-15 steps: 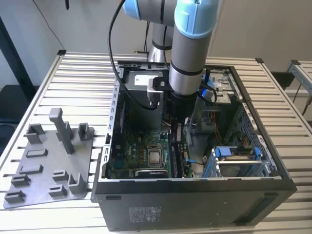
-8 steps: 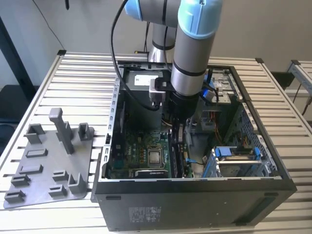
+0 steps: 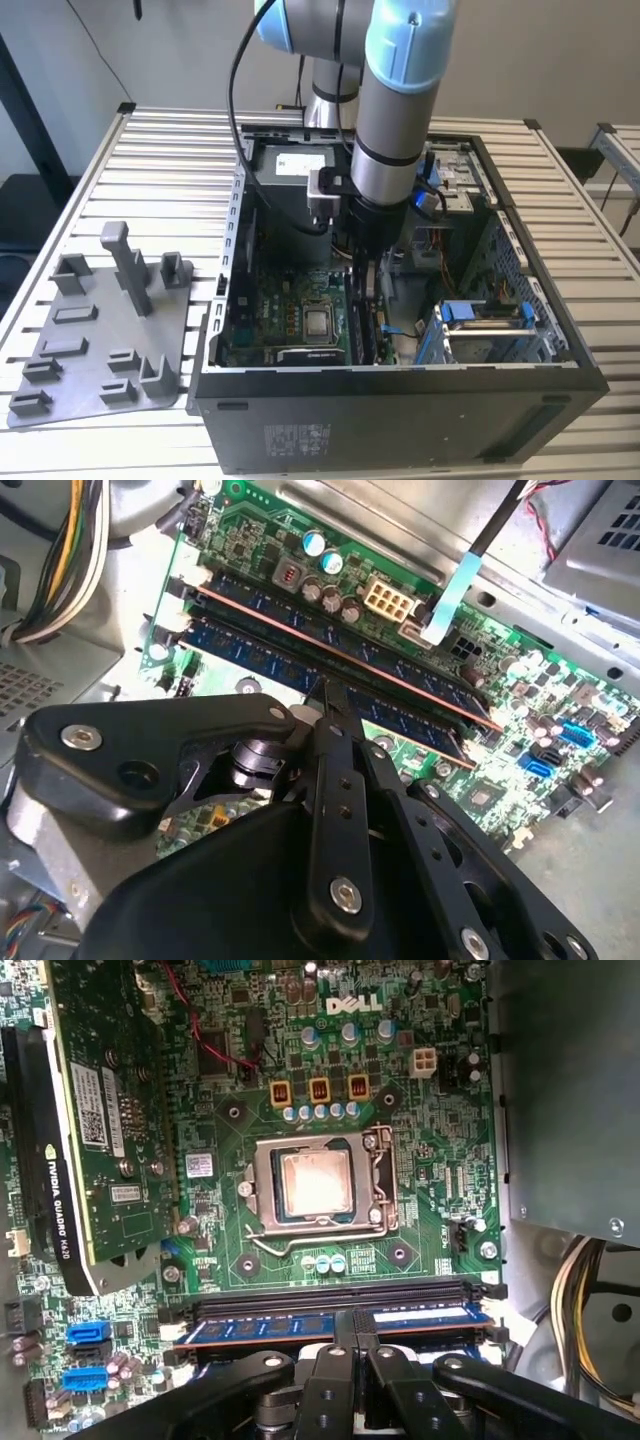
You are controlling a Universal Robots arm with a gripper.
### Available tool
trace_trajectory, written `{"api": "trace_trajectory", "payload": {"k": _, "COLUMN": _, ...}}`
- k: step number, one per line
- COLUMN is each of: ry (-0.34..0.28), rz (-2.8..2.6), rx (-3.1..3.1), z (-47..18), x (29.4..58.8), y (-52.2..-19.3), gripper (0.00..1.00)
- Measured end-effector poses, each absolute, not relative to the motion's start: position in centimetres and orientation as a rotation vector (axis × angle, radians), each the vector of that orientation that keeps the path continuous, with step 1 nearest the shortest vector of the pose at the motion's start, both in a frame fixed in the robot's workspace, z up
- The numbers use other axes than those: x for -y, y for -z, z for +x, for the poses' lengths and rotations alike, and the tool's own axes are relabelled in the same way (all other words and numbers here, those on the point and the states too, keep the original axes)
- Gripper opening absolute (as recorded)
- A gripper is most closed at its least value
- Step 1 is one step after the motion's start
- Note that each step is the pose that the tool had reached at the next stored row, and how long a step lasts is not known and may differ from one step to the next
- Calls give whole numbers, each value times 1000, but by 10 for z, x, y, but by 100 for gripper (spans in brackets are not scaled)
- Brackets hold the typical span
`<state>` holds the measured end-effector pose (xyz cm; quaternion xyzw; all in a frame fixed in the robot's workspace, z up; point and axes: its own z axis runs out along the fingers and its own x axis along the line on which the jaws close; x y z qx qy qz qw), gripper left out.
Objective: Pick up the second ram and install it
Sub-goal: 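Press down the second ram until it locks into place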
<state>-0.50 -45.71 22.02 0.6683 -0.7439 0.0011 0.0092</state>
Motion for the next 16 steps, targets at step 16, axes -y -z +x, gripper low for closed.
{"api": "trace_trajectory", "payload": {"k": 16, "ry": -2, "rz": 2088, "rx": 2324, "z": -5, "x": 457, "y": -272, "gripper": 11}}
